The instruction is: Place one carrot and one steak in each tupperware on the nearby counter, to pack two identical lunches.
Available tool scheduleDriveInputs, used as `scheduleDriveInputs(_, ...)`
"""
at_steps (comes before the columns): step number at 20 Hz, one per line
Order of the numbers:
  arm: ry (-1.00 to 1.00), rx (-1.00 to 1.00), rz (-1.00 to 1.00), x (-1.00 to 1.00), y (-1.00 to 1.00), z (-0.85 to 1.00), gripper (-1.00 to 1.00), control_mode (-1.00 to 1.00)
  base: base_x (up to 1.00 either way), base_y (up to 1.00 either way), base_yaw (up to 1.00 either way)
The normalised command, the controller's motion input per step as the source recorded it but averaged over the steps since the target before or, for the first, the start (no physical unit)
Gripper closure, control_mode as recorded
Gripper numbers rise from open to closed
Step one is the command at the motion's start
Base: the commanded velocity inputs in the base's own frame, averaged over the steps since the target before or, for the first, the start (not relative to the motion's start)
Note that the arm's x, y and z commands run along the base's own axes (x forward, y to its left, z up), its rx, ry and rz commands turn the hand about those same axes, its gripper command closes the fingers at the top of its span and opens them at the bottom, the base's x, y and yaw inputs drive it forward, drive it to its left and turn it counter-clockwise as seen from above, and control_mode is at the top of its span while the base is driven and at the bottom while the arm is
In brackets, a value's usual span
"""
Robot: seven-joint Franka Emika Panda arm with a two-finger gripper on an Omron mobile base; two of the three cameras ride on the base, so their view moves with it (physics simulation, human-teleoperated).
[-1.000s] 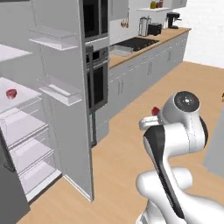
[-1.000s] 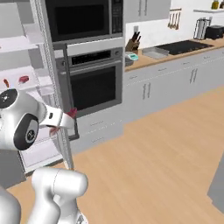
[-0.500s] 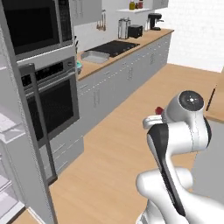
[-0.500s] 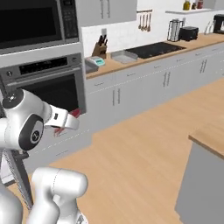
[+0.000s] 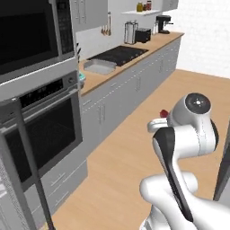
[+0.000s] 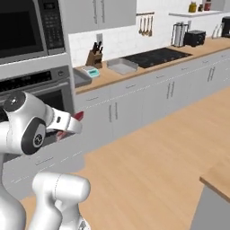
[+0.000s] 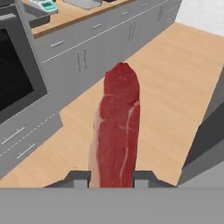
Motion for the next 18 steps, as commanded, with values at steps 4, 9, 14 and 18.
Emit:
scheduleDriveInputs(4,0.00,0.00,0.00,0.00,0.00,0.00,1.00,1.00,1.00,0.12,0.00)
scheduleDriveInputs(9,0.00,0.00,0.00,0.00,0.00,0.00,1.00,1.00,1.00,-0.14,0.00)
scheduleDriveInputs(14,0.00,0.00,0.00,0.00,0.00,0.00,1.00,1.00,1.00,-0.40,0.00)
scheduleDriveInputs(18,0.00,0.00,0.00,0.00,0.00,0.00,1.00,1.00,1.00,-0.33,0.00)
